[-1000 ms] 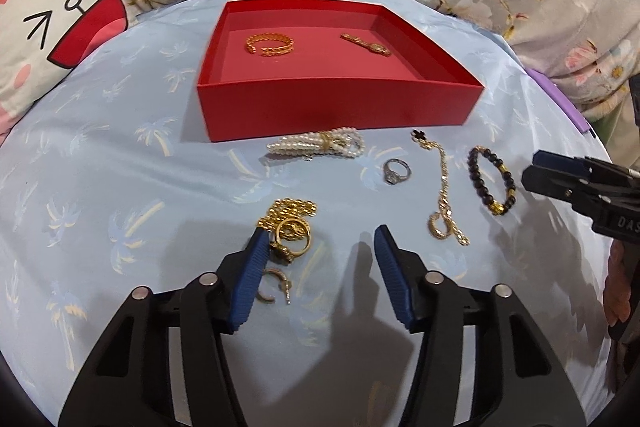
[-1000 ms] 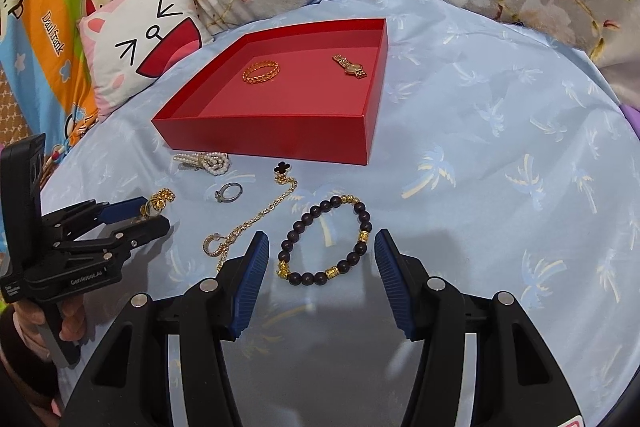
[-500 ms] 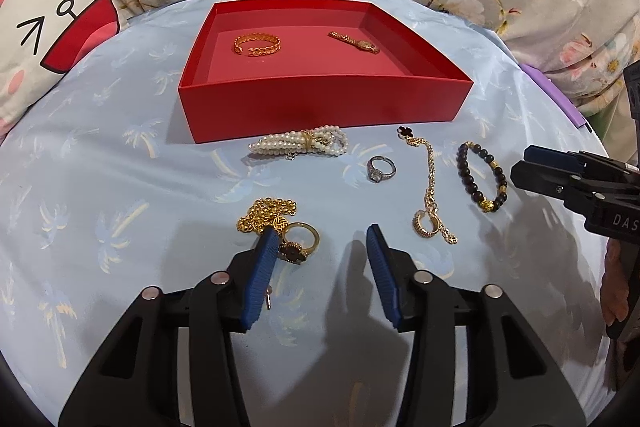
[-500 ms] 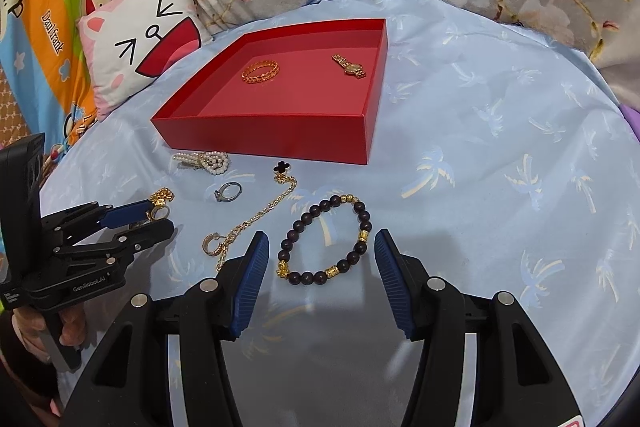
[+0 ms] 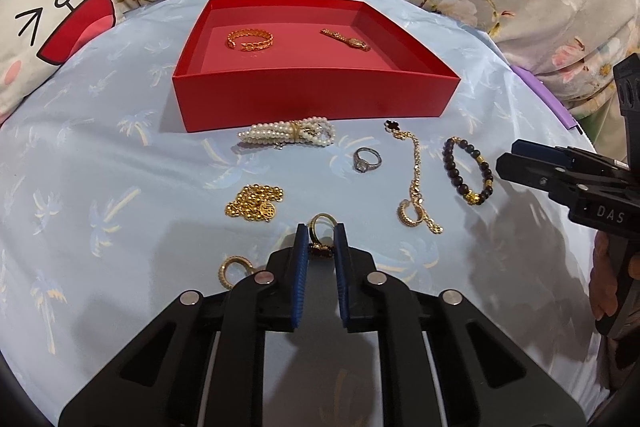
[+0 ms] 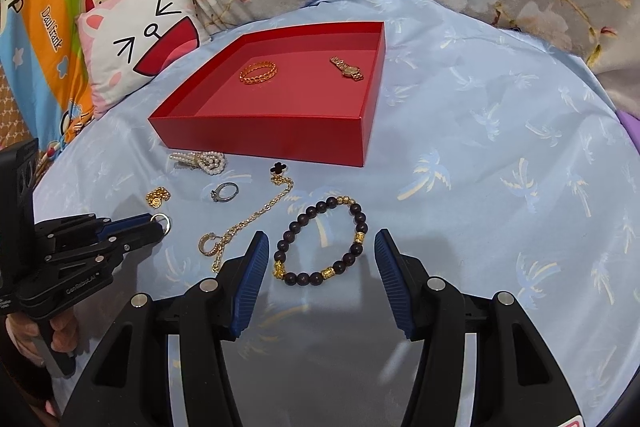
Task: Organize jewelry
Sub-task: 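Grasp the pearl bow bracelet with the right tool while the left tool holds the earring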
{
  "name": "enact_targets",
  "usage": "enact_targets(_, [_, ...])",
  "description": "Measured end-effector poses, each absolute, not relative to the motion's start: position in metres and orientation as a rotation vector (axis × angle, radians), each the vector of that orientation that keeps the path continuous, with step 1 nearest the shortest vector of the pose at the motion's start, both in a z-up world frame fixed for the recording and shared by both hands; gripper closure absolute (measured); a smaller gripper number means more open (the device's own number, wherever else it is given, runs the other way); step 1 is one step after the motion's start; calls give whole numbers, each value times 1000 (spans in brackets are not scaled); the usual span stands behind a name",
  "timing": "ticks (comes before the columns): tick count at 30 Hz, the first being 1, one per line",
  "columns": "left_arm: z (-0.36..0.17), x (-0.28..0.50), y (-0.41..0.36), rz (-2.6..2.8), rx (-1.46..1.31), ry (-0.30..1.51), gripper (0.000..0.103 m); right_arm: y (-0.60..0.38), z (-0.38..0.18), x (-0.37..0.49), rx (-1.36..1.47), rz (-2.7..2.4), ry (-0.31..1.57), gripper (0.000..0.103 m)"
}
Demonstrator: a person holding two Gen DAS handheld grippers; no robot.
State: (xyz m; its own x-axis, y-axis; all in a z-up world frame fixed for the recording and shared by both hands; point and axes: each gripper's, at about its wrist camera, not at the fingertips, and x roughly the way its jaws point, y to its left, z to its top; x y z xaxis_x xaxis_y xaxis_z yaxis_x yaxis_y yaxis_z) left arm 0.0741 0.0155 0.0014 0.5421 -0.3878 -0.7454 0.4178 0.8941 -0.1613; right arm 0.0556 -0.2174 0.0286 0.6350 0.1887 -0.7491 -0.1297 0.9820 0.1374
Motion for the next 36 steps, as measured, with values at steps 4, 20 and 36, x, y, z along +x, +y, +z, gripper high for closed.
enact_targets(4, [6,69,14,-488,18,865,91,-216,25,56,66,180,868,48])
enact_targets(20, [25,75,42,-390,-45,782,91,-156,28,85,0,363,857,48])
enact_targets(36, [18,89,78,-261,-81,808,91,-98,1,148,-68,485,925,59])
